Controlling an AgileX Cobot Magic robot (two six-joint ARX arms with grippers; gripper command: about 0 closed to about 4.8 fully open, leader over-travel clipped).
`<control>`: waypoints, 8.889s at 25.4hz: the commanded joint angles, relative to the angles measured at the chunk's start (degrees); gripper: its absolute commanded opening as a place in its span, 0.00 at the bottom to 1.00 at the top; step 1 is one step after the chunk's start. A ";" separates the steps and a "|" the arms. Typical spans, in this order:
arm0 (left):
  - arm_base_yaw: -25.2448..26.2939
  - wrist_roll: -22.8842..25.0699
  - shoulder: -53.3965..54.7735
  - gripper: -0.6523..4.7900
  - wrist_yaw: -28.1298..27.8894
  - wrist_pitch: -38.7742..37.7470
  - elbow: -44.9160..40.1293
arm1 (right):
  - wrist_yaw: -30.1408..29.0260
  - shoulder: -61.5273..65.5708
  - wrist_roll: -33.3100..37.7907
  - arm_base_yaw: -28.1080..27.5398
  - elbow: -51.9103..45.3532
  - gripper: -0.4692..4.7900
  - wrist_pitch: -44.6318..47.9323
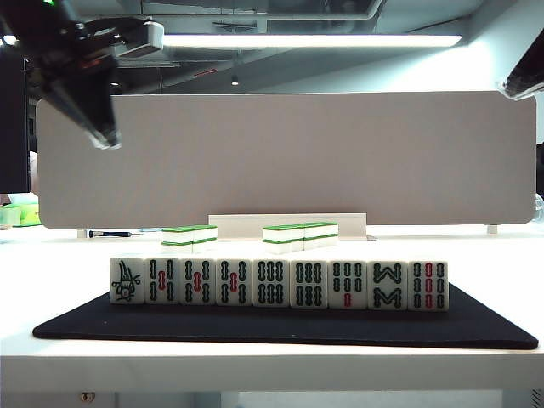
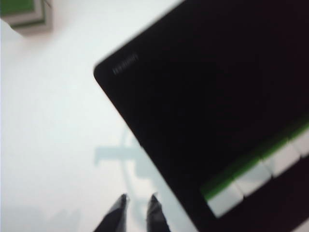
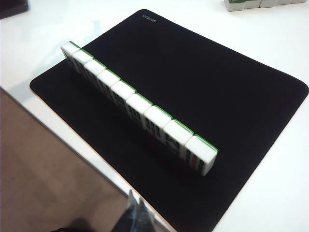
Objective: Take a mahjong tile from your hand cards and play it out.
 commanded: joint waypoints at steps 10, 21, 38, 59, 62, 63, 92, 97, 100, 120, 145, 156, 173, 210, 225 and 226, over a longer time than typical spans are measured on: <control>-0.50 3.82 1.05 0.65 3.32 -2.29 0.15 | -0.07 -0.11 0.04 0.02 0.22 0.09 0.92; -6.43 18.05 6.56 0.75 -5.57 -11.65 0.02 | -0.04 -0.04 0.04 0.02 0.22 0.09 0.90; -10.64 30.80 6.21 0.75 -7.76 -14.38 0.02 | -0.07 -0.02 0.04 0.00 0.22 0.09 0.83; -10.64 32.72 15.78 0.75 -6.01 -8.07 0.02 | 0.15 -0.02 0.02 0.00 0.22 0.09 0.85; -10.64 32.72 16.55 0.75 -5.95 -7.91 0.02 | 0.15 -0.02 0.02 0.00 0.22 0.09 0.85; -10.64 32.72 16.63 0.75 -5.97 -7.91 0.02 | 0.15 -0.02 0.02 0.00 0.22 0.09 0.85; -10.64 32.70 17.64 0.39 -5.01 -8.55 0.02 | 2.27 -0.11 0.02 0.00 0.22 0.09 0.87; -10.64 32.65 17.62 0.35 -5.11 -8.55 0.04 | 2.27 -0.11 0.00 0.00 0.22 0.09 0.87; -10.64 32.63 17.62 0.31 -5.09 -8.13 0.04 | 2.27 -0.11 0.00 0.00 0.22 0.09 0.87; -10.60 25.73 16.50 0.25 -13.11 -2.40 0.22 | 2.25 -0.09 0.02 0.00 0.22 0.09 0.90; -10.64 -39.85 24.81 0.22 18.53 28.61 8.74 | 2.27 -0.09 0.02 0.00 0.22 0.09 0.90; -10.21 -62.34 30.58 0.22 19.08 31.89 8.74 | 2.27 -0.09 0.02 0.00 0.22 0.09 0.87; -10.19 -59.28 31.56 0.36 15.85 27.43 8.74 | 2.25 -0.11 0.02 0.00 0.22 0.09 0.87; 7.93 -58.10 18.88 0.18 59.58 18.62 8.79 | 2.29 -0.11 0.02 0.00 0.22 0.09 0.90; 12.26 -41.40 7.74 0.11 47.23 18.64 8.81 | 2.49 -0.11 0.02 0.00 0.22 0.09 4.81; 12.26 -40.19 7.13 0.11 45.81 18.25 8.81 | 2.49 -0.11 0.02 0.00 0.22 0.09 5.07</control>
